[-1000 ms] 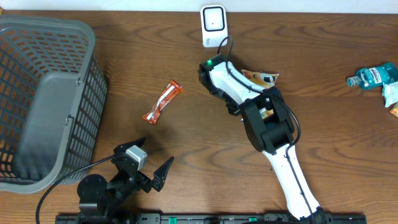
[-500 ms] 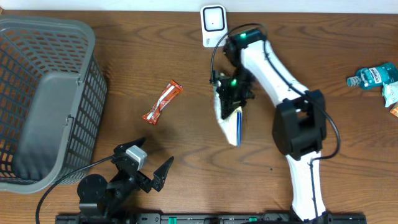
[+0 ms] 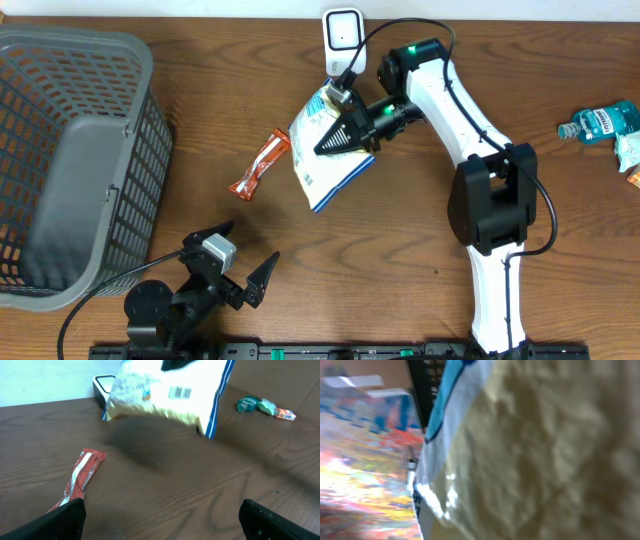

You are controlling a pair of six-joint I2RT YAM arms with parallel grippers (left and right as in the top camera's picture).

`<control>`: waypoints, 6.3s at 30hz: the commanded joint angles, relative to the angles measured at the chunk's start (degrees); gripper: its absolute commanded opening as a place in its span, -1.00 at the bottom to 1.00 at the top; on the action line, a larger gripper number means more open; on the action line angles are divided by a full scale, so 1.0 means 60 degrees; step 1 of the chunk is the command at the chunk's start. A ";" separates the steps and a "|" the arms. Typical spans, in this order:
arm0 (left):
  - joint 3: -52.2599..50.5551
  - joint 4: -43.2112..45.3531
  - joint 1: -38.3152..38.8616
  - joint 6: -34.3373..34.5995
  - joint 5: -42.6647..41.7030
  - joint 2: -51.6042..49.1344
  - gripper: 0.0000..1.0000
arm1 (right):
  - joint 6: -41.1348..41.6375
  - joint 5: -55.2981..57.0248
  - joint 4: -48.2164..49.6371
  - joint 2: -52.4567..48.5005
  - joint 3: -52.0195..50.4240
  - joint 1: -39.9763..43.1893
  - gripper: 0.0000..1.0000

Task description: Scan the item barcode

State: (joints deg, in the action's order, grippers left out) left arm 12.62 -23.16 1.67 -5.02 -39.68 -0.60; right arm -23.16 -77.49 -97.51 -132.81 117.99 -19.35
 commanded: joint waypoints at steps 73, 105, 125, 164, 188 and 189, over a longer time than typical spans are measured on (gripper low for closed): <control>-0.0007 0.0000 0.0029 -0.0164 0.0007 0.0051 0.96 | -0.0321 0.1902 -0.0004 0.2907 -0.2954 0.1319 -0.97; -0.0007 0.0000 0.0029 -0.0164 0.0007 0.0051 0.96 | 0.4138 0.7909 0.5832 0.3581 -0.2681 0.1191 -0.97; -0.0007 0.0000 0.0029 -0.0164 0.0007 0.0051 0.96 | 0.2433 1.5154 1.3708 0.2790 -0.2626 -0.0667 -0.98; -0.0007 0.0000 0.0029 -0.0164 0.0007 0.0051 0.95 | -0.1654 1.9697 1.3205 -0.1388 0.1705 -0.1759 -0.99; -0.0007 0.0000 0.0029 -0.0160 0.0007 0.0051 0.96 | 0.3887 1.6360 0.6677 0.0863 0.0685 0.3457 -0.98; -0.0007 0.0000 0.0029 -0.0164 0.0011 0.0051 0.96 | 0.3887 1.6291 0.6757 0.0863 0.0514 0.3599 -0.98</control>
State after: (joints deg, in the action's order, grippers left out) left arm 12.62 -23.18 1.67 -5.02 -39.68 -0.60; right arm -1.72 23.29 -58.02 -127.35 122.78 0.56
